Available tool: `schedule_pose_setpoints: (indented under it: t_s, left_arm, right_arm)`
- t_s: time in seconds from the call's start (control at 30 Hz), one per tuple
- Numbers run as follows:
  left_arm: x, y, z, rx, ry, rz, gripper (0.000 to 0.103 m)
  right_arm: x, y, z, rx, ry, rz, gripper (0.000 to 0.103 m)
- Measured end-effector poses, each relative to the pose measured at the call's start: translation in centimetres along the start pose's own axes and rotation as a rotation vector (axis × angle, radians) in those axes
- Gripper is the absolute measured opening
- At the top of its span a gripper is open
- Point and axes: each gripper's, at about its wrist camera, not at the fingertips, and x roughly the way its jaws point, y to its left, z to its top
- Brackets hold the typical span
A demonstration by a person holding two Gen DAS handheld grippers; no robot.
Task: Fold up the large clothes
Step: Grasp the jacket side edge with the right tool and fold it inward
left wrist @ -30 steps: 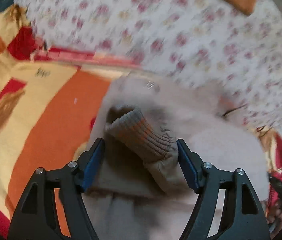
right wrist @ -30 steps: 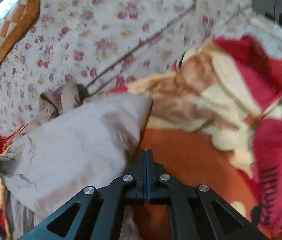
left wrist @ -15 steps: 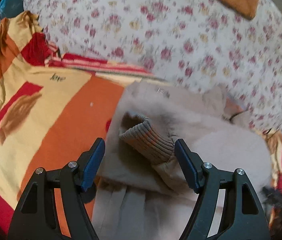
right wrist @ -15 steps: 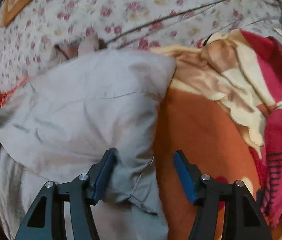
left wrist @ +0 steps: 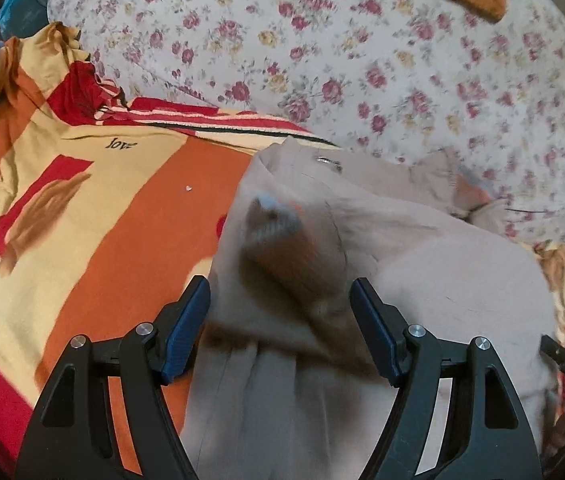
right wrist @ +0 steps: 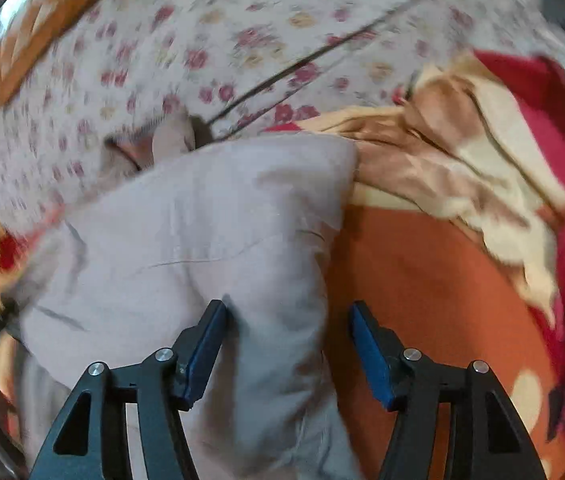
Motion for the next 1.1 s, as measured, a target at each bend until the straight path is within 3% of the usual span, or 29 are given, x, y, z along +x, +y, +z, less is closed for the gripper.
schedule_pose_setpoints:
  t_s: [0.07,0.17,0.27,0.5,0.67,0.77,0.87,0.97,1.1]
  left_arm:
    - [-1.5,-0.1,-0.7,0.027,-0.005,-0.017,0.073]
    - [-4.0,-0.5,-1.9,0.063,-0.028,-0.025,0.073]
    - [-6.1,-0.9,-3.1,0.071,-0.025,-0.075,0.073]
    - [-8.0,-1.3,-8.3,0.143,0.007,-0.092,0.073]
    - [-9.0,-0.5,-11.0,0.152,0.031,-0.11,0.073]
    - [-9.8,1.1,-11.7,0.111,0.011,-0.097,0.073]
    - [-9.6,2.7,-12.3,0.068,0.016,-0.097,0.073]
    - [-8.6,3.6,-12.7,0.04,0.038,-0.09,0.073]
    - [-7.3,4.4,-13.3,0.022,0.082,-0.092,0.073]
  right_arm:
    - [-2.4,-0.4,-0.6,-0.002,-0.042,0.031,0.062]
    - [-4.4,-0.7,-1.9,0.019,-0.011,0.019,0.068]
    - [-6.1,-1.1,-4.0,0.055,0.003,0.073,0.07]
    - [-9.4,1.1,-9.4,-0.076,0.006,0.07,0.07]
    - [-11.1,0.3,-11.7,-0.11,-0.013,0.048,0.075]
    - [-11.2,-0.9,-11.5,-0.101,-0.023,-0.019,0.075]
    - [-11.3,-2.7,-10.6,-0.048,-0.069,-0.031,0.078]
    - [-9.6,-3.3,-9.3,-0.048,-0.056,-0.091,0.079]
    - [-7.4,-2.2,-7.9,-0.081,-0.041,-0.051,0.079]
